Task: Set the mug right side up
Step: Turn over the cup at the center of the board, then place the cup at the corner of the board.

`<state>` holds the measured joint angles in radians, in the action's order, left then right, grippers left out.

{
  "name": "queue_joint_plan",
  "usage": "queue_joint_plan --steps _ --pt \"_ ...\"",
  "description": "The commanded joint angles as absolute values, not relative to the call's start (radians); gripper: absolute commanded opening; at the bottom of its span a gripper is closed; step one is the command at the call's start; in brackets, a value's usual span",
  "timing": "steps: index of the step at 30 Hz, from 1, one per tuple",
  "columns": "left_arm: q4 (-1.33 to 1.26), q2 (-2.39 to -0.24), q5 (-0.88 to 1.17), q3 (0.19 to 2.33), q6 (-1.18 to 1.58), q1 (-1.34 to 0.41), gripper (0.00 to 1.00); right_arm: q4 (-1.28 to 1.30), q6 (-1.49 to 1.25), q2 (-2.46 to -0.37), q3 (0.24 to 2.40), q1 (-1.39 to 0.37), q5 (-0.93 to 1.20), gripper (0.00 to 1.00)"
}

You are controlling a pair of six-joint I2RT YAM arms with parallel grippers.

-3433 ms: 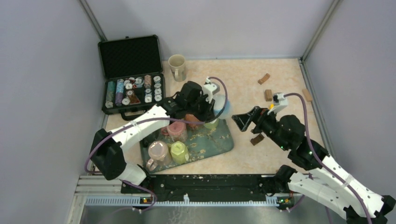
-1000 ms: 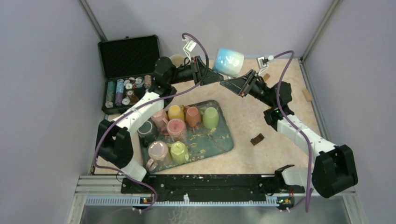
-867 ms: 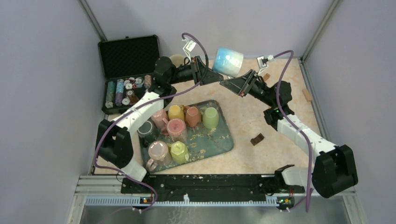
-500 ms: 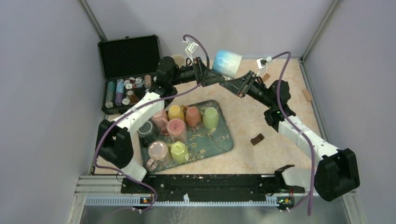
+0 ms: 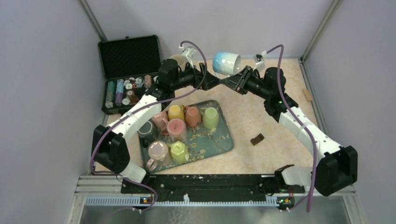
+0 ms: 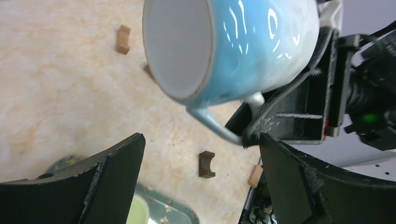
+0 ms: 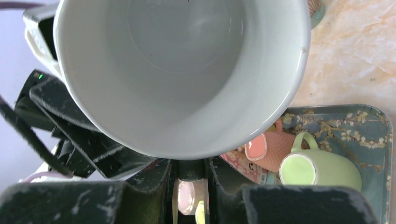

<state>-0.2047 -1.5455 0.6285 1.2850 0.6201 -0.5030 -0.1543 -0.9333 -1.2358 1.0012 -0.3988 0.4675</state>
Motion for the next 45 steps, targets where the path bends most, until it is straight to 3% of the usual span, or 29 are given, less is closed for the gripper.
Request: queue_joint_plan --steps 1,16,30,39,40,41,42,43,44,45 --pt "-0.063 -1.449 0.456 1.265 0.488 -0.505 0.99 -0.094 -0.908 -1.294 1.166 -0.41 0.457 0.0" --pt "0.21 -1.256 0.084 1.15 0.38 -0.504 0.99 0.221 -0.908 -1.754 1.629 -0.423 0.457 0.0" --pt "0.261 -1.167 0.009 1.148 0.333 -0.503 0.99 0.464 -0.908 -2.239 2.197 -0.483 0.457 0.0" --pt "0.306 -1.164 -0.022 1.197 0.306 -0.503 0.99 0.453 -0.908 -2.369 2.283 -0.517 0.457 0.0" --pt "0.31 -1.162 -0.021 1.199 0.303 -0.503 0.99 0.453 -0.908 -2.375 2.28 -0.517 0.457 0.48" --pt "0.312 -1.162 -0.019 1.2 0.302 -0.503 0.99 0.45 -0.908 -2.378 2.274 -0.517 -0.034 0.0" --pt "0.314 -1.16 -0.018 1.201 0.299 -0.502 0.99 0.447 -0.908 -2.381 2.268 -0.517 -0.273 0.0" --pt "0.316 -1.159 -0.02 1.201 0.297 -0.503 0.99 0.444 -0.908 -2.381 2.262 -0.517 -0.31 0.0" --pt "0.315 -1.159 -0.019 1.2 0.295 -0.503 0.99 0.442 -0.454 -2.38 2.255 -0.518 -0.321 0.0" --pt "0.316 -1.16 -0.016 1.199 0.293 -0.502 0.99 0.438 -0.238 -2.379 2.252 -0.518 -0.328 0.0"
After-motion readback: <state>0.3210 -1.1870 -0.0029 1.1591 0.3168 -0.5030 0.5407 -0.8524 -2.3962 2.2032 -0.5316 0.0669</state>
